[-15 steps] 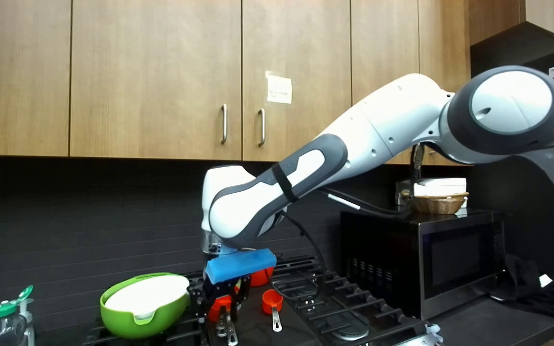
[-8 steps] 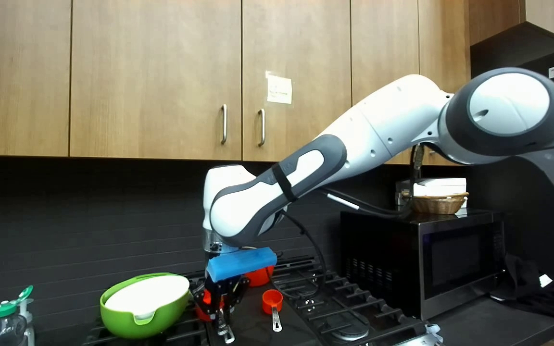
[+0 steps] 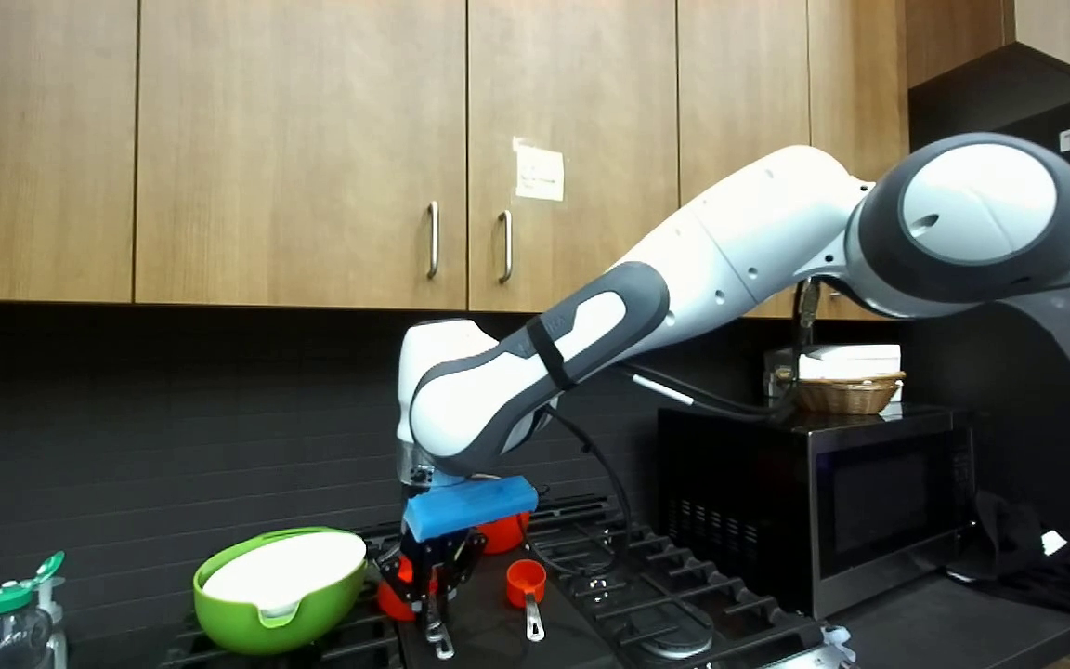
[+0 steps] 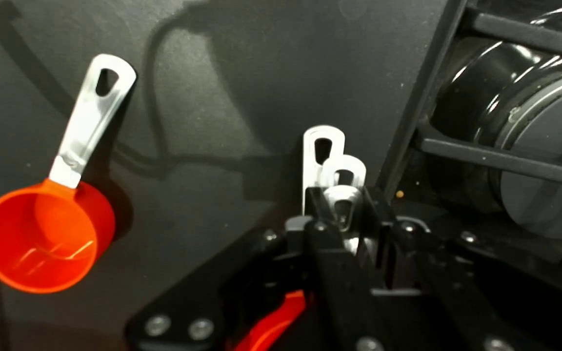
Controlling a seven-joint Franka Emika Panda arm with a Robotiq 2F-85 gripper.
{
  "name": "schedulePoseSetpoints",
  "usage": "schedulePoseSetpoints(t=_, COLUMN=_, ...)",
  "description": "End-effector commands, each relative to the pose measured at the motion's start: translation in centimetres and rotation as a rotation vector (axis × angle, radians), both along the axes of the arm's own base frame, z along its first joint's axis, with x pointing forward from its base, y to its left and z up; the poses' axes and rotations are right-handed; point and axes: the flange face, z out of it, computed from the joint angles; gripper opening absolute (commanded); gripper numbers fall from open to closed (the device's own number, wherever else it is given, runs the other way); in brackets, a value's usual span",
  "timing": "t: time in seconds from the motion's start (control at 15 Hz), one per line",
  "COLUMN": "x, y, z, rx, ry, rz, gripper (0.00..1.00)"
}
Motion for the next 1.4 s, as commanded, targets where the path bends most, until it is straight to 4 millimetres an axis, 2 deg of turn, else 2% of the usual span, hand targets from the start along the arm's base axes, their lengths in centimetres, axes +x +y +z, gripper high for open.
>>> schedulePoseSetpoints(t=0.0, x=-0.2, y=-1.2, z=3.0, rx=0.002, ry=-0.065, rz=-0.026, gripper=0.07)
schedulePoseSetpoints(t=0.4, x=-0.5, y=-1.7, z=5.5, rx=-0.015, ry=-0.128, rz=-0.037, gripper=0.09)
schedulePoseSetpoints(t=0.67, x=-0.7, y=-2.5, z=6.3, rx=-0.034, ry=-0.149, rz=-0.062, gripper=0.09)
schedulePoseSetpoints(t=1.13, x=-1.7, y=-6.1, z=3.5, rx=-0.060, ry=-0.090, rz=-0.148, gripper=0.08)
schedulePoseSetpoints(t=1.33, x=-2.4, y=-7.0, z=2.5, rx=-0.070, ry=-0.068, rz=-0.163, gripper=0.08)
